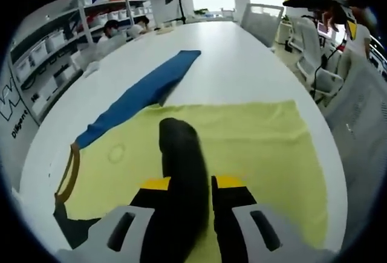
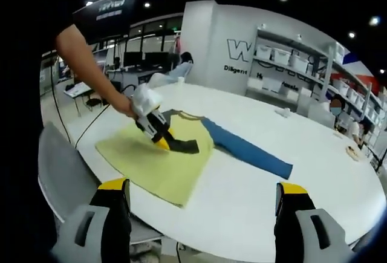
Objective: Fold the garment on the visible template until the final outline fits inside the template.
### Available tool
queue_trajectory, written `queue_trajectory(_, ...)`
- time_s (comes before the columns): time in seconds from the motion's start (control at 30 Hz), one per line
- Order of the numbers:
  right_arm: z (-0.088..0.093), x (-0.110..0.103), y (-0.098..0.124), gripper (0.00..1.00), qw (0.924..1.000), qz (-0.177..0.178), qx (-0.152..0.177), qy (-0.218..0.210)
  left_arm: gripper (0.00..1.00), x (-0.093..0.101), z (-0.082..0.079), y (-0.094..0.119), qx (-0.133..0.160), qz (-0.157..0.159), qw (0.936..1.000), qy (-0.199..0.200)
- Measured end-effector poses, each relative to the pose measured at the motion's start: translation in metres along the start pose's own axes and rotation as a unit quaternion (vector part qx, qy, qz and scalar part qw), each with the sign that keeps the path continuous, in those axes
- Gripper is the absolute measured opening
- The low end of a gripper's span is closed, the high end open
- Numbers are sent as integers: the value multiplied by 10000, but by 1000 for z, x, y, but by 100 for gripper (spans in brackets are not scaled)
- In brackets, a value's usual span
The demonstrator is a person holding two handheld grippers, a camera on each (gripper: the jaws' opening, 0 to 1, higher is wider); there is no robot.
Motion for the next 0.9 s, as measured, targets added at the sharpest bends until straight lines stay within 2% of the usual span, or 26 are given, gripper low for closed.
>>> queue_trajectory(0.13,2,0,-1,99,10000,16,-39,-30,2,0,7,2,-149,186,9996,-129)
queue_trajectory(0.2,1,-1,-4,99,10000,4,-53,-28,1,1,10,5,-211,378,9989,155)
queue_trajectory(0.27,1,-3,-7,99,10000,-30,-70,-21,1,-2,12,9,-270,397,9982,357)
queue_trajectory(0.4,-1,-6,-12,99,9999,-102,-98,26,1,-4,18,18,-291,510,9978,311)
queue_trajectory(0.47,-1,-6,-15,99,9998,-139,-113,24,1,-5,20,26,-174,584,9981,48)
queue_trajectory(0.6,-3,-7,-19,99,9997,-208,-137,38,1,-13,36,42,-303,654,9970,277)
queue_trajectory(0.67,-4,-8,-21,99,9996,-245,-133,49,1,-16,44,47,-367,608,9971,269)
queue_trajectory(0.8,-5,-9,-24,99,9994,-307,-118,47,1,-24,53,62,-318,463,9978,357)
queue_trajectory(0.83,-5,-9,-26,99,9993,-331,-134,54,1,-27,53,64,-259,370,9983,378)
queue_trajectory(0.9,-5,-9,-27,99,9992,-359,-148,77,1,-39,52,71,-78,-8,9993,372)
Point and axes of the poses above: the point that each gripper's makers call its tool centre point, and the gripper's own axes: y roughly backward along the fingers, x roughly to its right, z roughly out of its underside, the point moved 9 cm from there along y, roughly backward along the fingers, and after that the axes turned 5 degrees about -x, right-handed, at the moved point
